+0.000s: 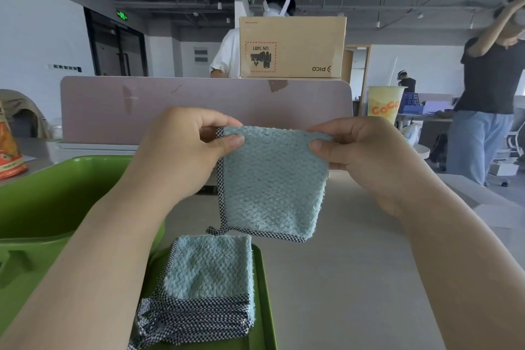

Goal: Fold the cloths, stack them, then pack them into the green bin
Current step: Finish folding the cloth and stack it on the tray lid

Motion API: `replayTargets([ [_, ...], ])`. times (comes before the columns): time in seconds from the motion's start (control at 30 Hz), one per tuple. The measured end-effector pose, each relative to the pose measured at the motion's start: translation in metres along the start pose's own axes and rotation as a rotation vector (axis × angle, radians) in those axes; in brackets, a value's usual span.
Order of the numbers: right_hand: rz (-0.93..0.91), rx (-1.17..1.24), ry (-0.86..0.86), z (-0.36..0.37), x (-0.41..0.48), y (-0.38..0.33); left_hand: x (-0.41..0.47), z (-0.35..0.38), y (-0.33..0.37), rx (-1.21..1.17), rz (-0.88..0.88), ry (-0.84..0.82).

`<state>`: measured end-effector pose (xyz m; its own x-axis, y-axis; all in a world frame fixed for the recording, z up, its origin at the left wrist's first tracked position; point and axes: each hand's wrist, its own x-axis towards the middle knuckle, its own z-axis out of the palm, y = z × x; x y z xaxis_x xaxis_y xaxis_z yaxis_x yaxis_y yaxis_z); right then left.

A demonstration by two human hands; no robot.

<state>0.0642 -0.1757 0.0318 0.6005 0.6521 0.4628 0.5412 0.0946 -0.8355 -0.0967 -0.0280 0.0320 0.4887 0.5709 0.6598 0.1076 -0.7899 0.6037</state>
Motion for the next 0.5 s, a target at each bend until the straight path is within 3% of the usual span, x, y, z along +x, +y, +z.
replayTargets([
  [0.17,-0.013,-0.090,0.035,0.000,0.001,0.001,-0.002,0.000,0.002,0.039,0.012,0.029],
  [0.27,-0.028,-0.119,0.034,-0.002,-0.001,0.000,-0.002,-0.001,0.006,-0.056,-0.029,0.013],
  [0.37,-0.045,-0.162,-0.025,-0.006,-0.003,-0.001,-0.003,-0.001,0.010,-0.216,-0.042,-0.010],
  [0.5,-0.041,-0.316,-0.176,-0.008,-0.005,0.000,-0.003,0.001,0.010,-0.209,-0.037,-0.049],
])
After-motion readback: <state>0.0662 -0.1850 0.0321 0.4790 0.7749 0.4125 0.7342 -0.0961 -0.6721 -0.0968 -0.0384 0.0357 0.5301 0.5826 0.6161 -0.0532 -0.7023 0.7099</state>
